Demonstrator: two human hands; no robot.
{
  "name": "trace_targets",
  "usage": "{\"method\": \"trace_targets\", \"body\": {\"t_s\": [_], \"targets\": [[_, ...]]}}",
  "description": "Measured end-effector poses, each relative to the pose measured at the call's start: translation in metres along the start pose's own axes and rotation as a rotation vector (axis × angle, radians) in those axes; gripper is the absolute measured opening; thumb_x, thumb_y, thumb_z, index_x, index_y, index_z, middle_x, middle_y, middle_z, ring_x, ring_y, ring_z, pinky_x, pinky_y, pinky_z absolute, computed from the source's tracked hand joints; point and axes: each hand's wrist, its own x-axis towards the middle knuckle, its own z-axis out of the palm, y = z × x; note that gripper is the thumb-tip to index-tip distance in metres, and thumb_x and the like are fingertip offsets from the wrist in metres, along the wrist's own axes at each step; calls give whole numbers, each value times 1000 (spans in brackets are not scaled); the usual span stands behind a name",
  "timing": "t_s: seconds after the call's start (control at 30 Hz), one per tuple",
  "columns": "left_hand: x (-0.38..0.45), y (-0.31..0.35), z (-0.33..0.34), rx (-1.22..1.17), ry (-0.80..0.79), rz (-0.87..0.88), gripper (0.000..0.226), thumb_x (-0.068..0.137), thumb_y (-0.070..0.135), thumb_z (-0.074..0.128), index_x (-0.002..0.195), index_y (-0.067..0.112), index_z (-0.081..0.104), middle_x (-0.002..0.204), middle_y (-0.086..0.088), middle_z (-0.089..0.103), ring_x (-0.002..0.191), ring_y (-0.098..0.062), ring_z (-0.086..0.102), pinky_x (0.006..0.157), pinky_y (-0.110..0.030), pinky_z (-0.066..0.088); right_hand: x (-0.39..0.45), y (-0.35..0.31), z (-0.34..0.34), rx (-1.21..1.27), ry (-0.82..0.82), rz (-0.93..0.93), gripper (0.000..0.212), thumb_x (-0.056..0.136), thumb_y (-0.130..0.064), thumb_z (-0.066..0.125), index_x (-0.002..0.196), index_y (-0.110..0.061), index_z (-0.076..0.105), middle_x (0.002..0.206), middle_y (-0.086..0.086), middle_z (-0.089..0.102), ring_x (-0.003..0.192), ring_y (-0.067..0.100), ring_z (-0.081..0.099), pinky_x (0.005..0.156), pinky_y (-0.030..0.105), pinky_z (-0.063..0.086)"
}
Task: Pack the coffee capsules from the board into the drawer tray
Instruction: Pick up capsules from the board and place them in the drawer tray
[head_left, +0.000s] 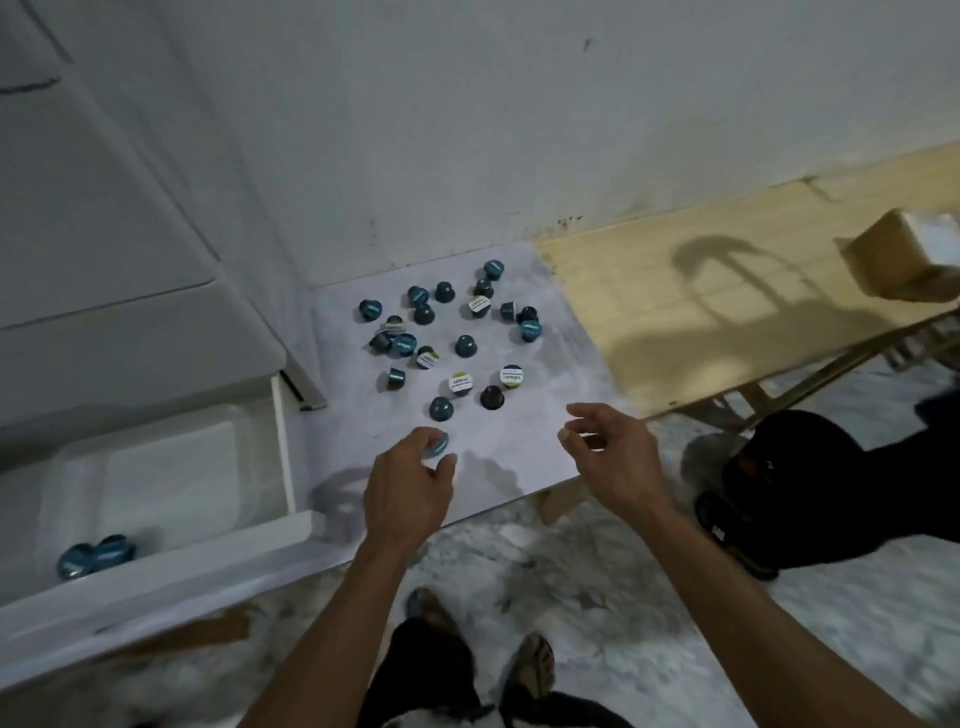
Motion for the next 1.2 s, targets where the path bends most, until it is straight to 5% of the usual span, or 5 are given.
{"method": "trace_targets", "body": {"t_s": [0.3, 0.63, 0.77, 1.2], "targets": [[66, 11, 59, 93, 140, -66, 19, 90, 23, 63, 109, 23, 63, 103, 5, 65, 98, -19, 59, 68, -33, 46, 70, 22, 31, -84, -22, -33, 27, 87, -19, 70, 114, -20, 67, 100, -8, 70, 78, 0, 65, 61, 3, 44], [119, -21, 101, 239, 145, -30, 40, 81, 23, 71, 120, 22, 62, 120, 1, 65, 113, -26, 52, 89, -44, 44, 132, 61, 88, -194, -93, -198, 38, 85, -13, 69, 122, -20, 62, 120, 2, 65, 101, 22, 61, 82, 36, 54], [124, -26, 116, 233, 150, -34, 42, 79, 24, 72, 120, 24, 62, 119, 2, 66, 111, -25, 54, 92, -43, 43, 147, 81, 100, -290, -114, -249, 44, 83, -12, 71, 126, -19, 61, 132, 6, 59, 116, 29, 53, 91, 29, 47], [133, -31, 136, 238, 275, 48, 24, 85, 33, 67, 109, 28, 68, 109, 10, 71, 96, -15, 64, 91, -37, 37, 156, 101, 111, -213, 24, -451, 28, 87, -21, 73, 114, -16, 69, 111, -4, 70, 93, 23, 59, 74, 32, 53]]}}
